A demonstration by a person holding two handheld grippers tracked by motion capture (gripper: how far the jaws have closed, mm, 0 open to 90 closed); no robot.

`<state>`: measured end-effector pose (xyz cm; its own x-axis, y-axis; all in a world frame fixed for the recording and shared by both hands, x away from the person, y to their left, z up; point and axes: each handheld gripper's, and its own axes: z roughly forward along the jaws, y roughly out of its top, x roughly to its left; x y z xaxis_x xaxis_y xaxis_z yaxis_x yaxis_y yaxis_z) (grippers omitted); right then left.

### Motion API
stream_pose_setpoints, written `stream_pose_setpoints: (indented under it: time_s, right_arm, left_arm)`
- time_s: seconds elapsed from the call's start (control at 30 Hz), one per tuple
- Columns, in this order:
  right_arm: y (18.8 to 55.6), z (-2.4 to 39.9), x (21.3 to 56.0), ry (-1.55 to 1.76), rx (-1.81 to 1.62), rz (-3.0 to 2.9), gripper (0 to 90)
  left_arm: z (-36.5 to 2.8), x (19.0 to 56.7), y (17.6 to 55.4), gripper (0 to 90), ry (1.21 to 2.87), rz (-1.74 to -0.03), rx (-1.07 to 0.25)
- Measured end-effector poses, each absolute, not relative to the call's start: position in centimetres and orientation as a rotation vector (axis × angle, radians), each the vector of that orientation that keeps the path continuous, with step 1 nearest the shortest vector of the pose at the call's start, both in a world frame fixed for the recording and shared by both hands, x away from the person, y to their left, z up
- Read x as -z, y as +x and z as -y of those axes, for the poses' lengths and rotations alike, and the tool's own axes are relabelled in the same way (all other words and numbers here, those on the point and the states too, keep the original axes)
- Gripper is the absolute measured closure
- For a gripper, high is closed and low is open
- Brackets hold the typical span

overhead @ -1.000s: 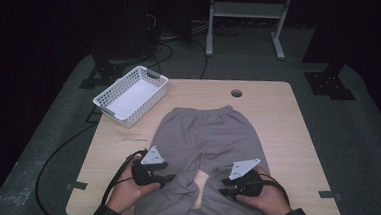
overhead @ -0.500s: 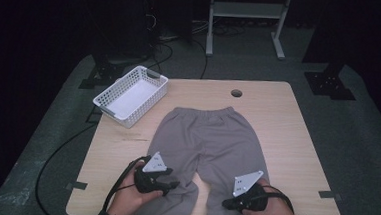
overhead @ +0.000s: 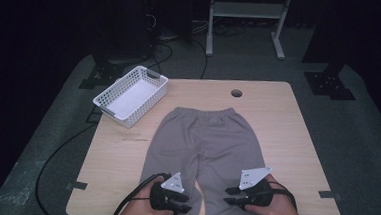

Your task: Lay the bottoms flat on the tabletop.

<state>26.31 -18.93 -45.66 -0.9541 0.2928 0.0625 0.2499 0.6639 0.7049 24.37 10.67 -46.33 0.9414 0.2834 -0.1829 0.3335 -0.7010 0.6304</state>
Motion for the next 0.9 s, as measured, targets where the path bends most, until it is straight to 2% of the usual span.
stream_pose_setpoints:
  time_s: [0.27,0.5,0.9]
  right_arm:
    - [27.7,19.4,45.5,0.539,-1.204,-2.71,54.2]
    - [29.2,19.6,45.7,0.625,-1.212,-2.644,44.6]
    - [30.4,21.1,46.2,0.714,-1.162,-2.554,37.7]
  left_arm:
    - [-12.1,45.2,25.3,47.7,2.306,-0.48,0.031]
    - [-15.0,44.6,27.3,47.5,2.243,-0.608,-0.115]
    - [-19.5,44.9,29.8,40.4,2.222,-0.779,-0.295]
